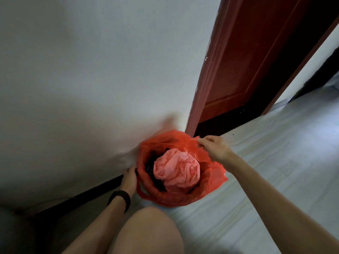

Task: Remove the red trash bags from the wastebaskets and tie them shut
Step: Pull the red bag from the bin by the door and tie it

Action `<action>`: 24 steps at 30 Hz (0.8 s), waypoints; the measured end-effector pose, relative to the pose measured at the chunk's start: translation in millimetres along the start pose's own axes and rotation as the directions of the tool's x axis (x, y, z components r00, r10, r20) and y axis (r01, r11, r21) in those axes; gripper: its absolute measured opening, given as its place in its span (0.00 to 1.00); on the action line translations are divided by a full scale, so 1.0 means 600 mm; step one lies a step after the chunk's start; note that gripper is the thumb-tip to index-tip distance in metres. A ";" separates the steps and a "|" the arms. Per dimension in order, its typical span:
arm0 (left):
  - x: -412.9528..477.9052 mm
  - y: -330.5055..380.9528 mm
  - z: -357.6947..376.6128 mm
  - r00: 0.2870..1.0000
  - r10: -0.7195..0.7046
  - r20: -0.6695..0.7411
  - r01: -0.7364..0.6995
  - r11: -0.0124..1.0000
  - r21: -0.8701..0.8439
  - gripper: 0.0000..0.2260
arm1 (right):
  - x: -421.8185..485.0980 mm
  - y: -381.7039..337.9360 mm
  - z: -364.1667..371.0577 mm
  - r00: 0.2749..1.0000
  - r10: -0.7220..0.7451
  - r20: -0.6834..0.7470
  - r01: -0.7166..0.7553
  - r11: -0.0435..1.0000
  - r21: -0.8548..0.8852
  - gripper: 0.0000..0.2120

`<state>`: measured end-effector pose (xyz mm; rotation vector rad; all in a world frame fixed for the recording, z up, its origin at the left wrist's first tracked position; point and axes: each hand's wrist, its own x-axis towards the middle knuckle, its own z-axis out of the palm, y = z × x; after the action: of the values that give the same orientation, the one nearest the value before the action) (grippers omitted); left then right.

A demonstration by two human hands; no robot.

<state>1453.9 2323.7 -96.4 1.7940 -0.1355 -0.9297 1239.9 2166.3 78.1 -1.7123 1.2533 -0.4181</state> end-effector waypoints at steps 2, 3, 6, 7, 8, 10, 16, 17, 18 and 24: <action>-0.025 0.005 -0.004 0.992 -0.113 0.047 0.117 0.989 -0.089 0.19 | -0.006 0.010 0.022 1.000 -0.010 0.024 0.012 0.998 -0.056 0.15; -0.034 0.007 -0.004 0.981 -0.172 0.087 0.180 0.979 -0.095 0.18 | -0.009 0.017 0.034 0.999 -0.023 0.036 0.027 0.995 -0.099 0.15; -0.043 0.003 -0.008 0.954 -0.237 0.183 0.253 0.965 -0.070 0.15 | -0.019 0.042 0.067 0.990 -0.072 0.117 0.100 0.960 -0.260 0.15; -0.038 -0.002 -0.012 0.962 -0.206 0.178 0.217 0.975 -0.047 0.13 | -0.021 0.054 0.077 0.987 -0.073 0.143 0.113 0.948 -0.297 0.15; -0.037 -0.004 -0.017 0.974 -0.167 0.154 0.169 0.986 -0.006 0.12 | -0.024 0.062 0.086 0.984 -0.067 0.163 0.118 0.938 -0.326 0.15; -0.021 -0.015 -0.035 0.984 -0.095 0.153 0.092 0.995 0.030 0.09 | -0.031 0.071 0.101 0.981 -0.066 0.180 0.130 0.918 -0.375 0.15; -0.085 0.039 -0.080 0.998 0.008 0.059 -0.009 1.000 0.016 0.14 | -0.039 0.057 0.124 0.978 -0.149 0.149 0.189 0.930 -0.314 0.10; -0.093 0.053 -0.082 0.997 0.021 0.077 -0.021 1.000 0.003 0.15 | -0.040 0.055 0.127 0.978 -0.170 0.119 0.197 0.941 -0.276 0.09; -0.104 0.074 -0.080 0.992 0.036 0.123 -0.034 0.999 -0.014 0.14 | -0.039 0.051 0.128 0.978 -0.187 0.092 0.204 0.951 -0.234 0.09; -0.162 0.221 -0.042 0.887 0.095 0.452 -0.131 0.990 0.048 0.06 | -0.040 0.001 0.126 0.976 -0.217 -0.023 0.218 0.975 0.051 0.12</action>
<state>1446.4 2334.0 69.4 1.5924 -0.5720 -1.2554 1284.1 2223.8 45.5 -1.8102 1.0600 -0.5912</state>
